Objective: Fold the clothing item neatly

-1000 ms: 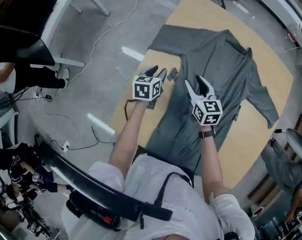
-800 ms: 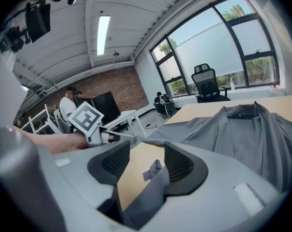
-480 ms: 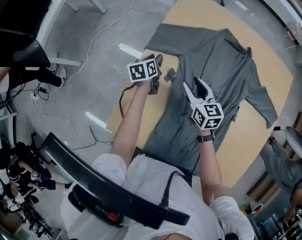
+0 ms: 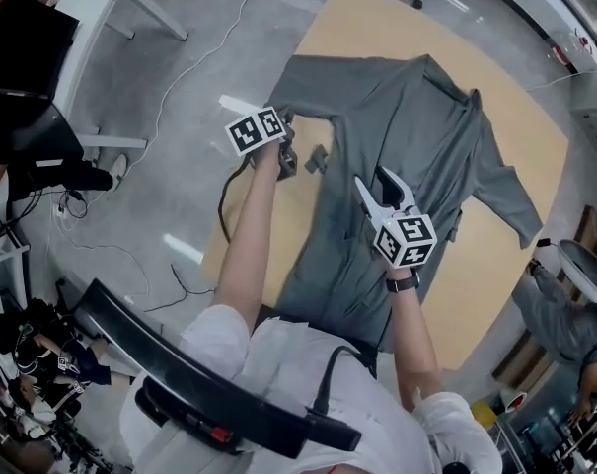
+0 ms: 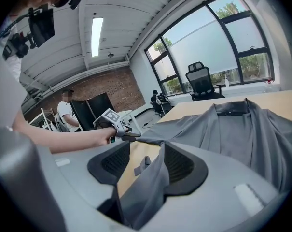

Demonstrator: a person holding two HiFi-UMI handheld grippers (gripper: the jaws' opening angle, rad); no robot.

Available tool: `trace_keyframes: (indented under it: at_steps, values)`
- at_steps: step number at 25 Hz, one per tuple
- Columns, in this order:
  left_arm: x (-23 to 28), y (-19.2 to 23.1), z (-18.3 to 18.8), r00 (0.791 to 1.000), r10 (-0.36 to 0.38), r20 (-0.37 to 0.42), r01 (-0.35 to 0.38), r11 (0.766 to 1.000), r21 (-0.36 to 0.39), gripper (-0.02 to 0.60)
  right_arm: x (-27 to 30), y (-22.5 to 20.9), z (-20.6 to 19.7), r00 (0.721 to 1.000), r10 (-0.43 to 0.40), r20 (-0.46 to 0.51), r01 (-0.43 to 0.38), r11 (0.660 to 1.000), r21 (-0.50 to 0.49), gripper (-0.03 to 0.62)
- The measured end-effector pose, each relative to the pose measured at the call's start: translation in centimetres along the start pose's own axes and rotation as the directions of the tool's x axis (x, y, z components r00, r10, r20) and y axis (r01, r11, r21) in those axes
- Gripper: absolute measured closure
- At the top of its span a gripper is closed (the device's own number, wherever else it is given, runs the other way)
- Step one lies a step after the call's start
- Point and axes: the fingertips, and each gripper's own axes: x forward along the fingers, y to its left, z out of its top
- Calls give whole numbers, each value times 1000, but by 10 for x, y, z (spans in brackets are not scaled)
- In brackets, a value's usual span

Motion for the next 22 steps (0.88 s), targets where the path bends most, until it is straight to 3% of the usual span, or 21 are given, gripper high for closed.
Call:
trace_keyframes:
  at_steps: [9,15,18,22]
  values:
    - [21,20,3,994,103,-46,-110,976,-189,382,-7,-6,-7,1000,-9,-8,9,999,33,368]
    - [21,26,3,979,200,-47,-205,969,-136,430,-16,-9,-13,1000,-26,-6,26,998,50,370]
    - [19,33,2,972,232,-31,-234,966,-108,500,-23,-11,-19,999,-38,-13,39,997,59,370]
    - [25,27,3,986,166,-5,-166,983,-75,561,-31,-15,-27,999,-49,-18,50,995,86,373]
